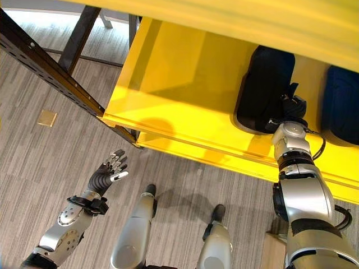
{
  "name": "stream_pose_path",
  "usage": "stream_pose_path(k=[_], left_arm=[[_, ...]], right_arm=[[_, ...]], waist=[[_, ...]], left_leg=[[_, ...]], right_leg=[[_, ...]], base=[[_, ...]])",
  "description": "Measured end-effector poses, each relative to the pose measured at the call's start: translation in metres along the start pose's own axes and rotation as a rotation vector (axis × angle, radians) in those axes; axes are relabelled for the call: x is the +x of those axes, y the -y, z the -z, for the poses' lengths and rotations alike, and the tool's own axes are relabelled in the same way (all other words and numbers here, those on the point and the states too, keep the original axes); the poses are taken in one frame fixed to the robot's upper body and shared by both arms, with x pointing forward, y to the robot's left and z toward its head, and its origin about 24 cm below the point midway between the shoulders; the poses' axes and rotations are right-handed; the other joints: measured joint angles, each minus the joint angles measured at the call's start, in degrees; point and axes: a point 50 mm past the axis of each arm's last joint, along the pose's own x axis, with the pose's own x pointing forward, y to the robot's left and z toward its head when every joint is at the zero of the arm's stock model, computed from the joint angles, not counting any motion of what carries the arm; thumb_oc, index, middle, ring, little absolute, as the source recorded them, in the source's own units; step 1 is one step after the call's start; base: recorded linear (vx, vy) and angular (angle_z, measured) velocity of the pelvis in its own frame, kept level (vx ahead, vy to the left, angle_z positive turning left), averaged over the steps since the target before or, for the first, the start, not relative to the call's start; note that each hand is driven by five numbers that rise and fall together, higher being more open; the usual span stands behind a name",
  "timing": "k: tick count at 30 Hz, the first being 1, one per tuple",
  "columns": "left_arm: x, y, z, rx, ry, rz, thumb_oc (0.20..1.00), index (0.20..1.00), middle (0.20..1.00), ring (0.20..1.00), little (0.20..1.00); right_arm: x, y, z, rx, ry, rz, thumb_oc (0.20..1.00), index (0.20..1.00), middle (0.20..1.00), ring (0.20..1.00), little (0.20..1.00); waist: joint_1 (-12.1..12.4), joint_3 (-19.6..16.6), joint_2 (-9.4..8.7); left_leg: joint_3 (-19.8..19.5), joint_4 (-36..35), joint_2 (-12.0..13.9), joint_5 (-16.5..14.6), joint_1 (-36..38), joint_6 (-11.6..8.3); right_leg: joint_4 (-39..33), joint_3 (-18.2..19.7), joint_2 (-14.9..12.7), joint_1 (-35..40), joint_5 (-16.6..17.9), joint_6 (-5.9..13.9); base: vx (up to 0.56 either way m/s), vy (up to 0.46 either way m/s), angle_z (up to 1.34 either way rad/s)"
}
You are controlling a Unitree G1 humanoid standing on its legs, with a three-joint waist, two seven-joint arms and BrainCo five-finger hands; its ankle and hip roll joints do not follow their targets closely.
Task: Move parts from the plastic box to the shelf.
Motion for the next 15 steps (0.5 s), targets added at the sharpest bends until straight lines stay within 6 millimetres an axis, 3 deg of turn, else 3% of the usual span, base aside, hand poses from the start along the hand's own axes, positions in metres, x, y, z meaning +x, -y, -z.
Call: stream_pose_path(k=[15], left_arm=[[0.000, -0.001, -0.001, -0.029, 0.002, -0.004, 1.000, 1.000, 1.000, 1.000, 1.000]], right_arm=[[0.004, -0.004, -0.030, 0.013, 0.067, -0.001, 0.200, 0.200, 0.200, 0.200, 0.200]], waist=[[0.2, 1.0, 0.69]], left_leg=[[0.0, -0.3, 0.0, 0.0, -0.9, -0.02]], right_leg=[[0.1, 0.0, 0.0, -1.0, 0.2, 0.29]], base=[[0.00, 0.000, 0.00]])
